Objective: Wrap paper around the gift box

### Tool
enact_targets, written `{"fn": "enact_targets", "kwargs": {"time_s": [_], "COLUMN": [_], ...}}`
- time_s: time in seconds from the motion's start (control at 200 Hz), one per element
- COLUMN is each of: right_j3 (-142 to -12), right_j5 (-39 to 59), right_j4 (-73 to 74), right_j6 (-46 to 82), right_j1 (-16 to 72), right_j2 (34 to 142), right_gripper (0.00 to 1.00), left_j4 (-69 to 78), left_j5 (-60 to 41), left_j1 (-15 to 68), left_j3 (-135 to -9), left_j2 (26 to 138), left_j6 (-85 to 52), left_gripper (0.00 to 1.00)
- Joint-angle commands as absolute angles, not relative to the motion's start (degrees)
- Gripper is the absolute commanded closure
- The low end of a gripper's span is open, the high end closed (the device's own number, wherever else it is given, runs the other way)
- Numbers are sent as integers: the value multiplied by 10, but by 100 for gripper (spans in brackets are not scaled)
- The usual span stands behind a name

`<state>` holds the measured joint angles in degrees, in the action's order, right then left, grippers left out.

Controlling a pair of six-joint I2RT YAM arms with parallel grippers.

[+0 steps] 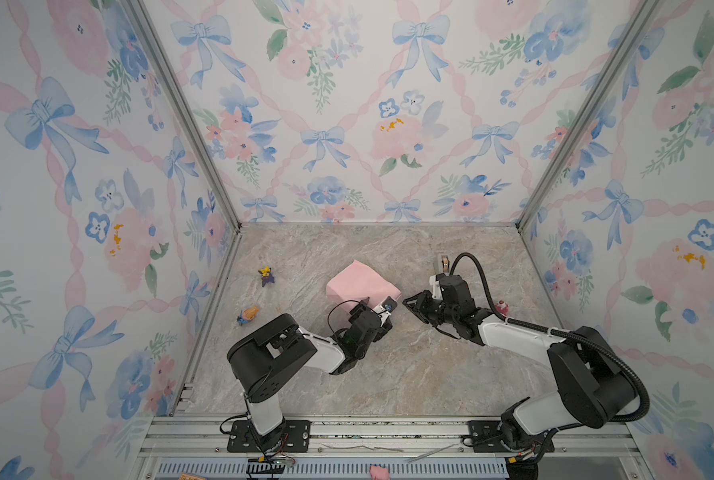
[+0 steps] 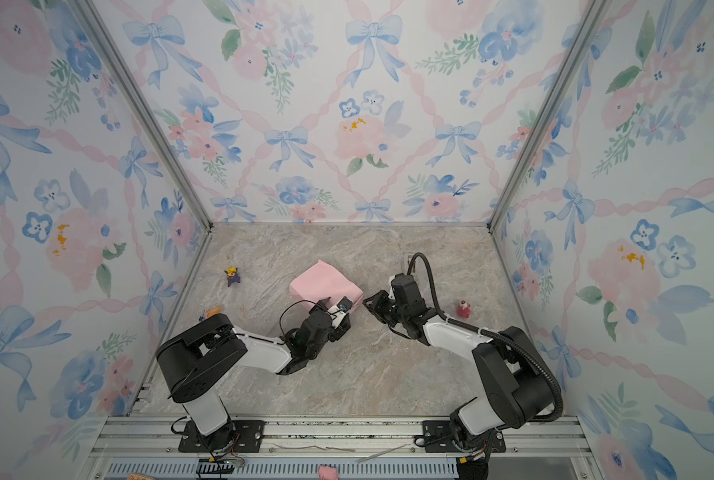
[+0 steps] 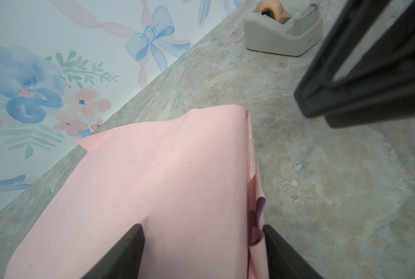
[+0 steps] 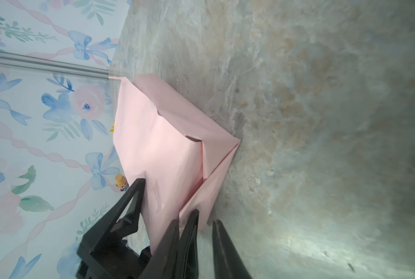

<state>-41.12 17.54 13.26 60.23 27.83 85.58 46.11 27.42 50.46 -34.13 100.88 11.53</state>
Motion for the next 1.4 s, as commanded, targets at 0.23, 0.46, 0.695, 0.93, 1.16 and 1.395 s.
{"fn": "enact_targets", "kwargs": {"time_s": [0.23, 0.46, 0.695, 0.93, 1.16, 1.395], "right_j3": [-574, -655, -608, -622, -690, -770], "right_j5": [203, 231, 247, 316, 356, 422], "right_j4": [-23, -60, -54, -106, -178, -211], "right_j6": [445, 393, 334, 250, 166, 128], "right_j1": [246, 238, 157, 37, -11, -42], "right_j2": [931, 1002, 924, 917, 984, 1088], "right_gripper": [52, 51, 53, 56, 56, 57], "left_j4": [378, 387, 395, 394, 394, 393], "left_j5": [259, 247, 231, 222, 222, 218], "left_j1": [494, 487, 479, 473, 473, 472], "left_j3": [-292, -284, -271, -267, -265, -268], "left_j2": [1049, 1058, 1062, 1066, 1070, 1073], "left_j6": [52, 35, 22, 20, 18, 21], "left_gripper": [27, 27, 27, 27, 28, 28]}}
